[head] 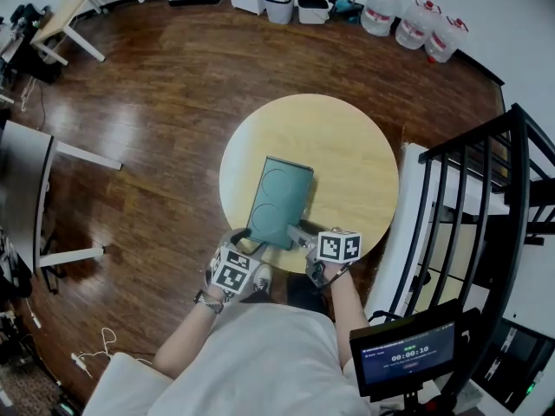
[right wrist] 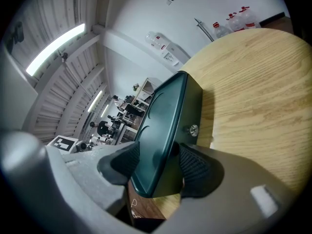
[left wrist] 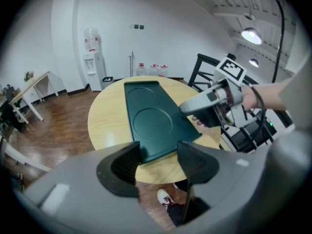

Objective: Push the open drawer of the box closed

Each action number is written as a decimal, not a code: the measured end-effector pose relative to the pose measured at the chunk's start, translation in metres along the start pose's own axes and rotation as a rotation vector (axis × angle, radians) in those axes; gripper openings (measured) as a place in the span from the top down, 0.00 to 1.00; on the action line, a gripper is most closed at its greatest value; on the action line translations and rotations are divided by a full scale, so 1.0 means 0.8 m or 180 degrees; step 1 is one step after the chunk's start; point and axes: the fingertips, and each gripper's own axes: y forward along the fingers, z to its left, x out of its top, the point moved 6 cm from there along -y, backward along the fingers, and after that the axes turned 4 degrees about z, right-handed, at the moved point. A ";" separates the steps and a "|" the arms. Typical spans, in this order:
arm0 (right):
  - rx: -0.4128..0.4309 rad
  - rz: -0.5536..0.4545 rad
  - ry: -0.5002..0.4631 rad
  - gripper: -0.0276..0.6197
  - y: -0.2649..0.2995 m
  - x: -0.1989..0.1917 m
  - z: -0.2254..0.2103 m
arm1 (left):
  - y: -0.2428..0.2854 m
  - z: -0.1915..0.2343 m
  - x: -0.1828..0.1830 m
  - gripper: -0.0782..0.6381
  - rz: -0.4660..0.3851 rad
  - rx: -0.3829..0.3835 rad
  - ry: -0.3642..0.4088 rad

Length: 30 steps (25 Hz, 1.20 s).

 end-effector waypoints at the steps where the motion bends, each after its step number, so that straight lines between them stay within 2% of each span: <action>1: -0.0016 0.0002 -0.0001 0.58 -0.001 -0.001 -0.001 | 0.001 -0.001 0.000 0.53 0.0005 0.0000 0.0008; 12: -0.0032 -0.0007 -0.0025 0.54 0.000 0.000 -0.004 | 0.007 -0.005 0.001 0.53 -0.0009 -0.0023 0.0038; 18: -0.0076 -0.0259 -0.0013 0.54 -0.023 0.017 -0.002 | 0.004 0.003 0.012 0.53 -0.0054 -0.0001 0.0019; 22: -0.0317 -0.0482 -0.0179 0.54 -0.056 0.031 -0.006 | 0.003 0.003 0.027 0.53 -0.0229 0.0002 0.0013; 25: -0.0522 -0.0803 -0.0346 0.54 -0.085 0.045 0.013 | -0.009 0.003 0.044 0.53 -0.0384 -0.0019 0.0077; 30: -0.0788 -0.1193 -0.0753 0.55 -0.129 0.058 0.056 | -0.049 -0.003 0.088 0.54 -0.0856 0.0010 0.0261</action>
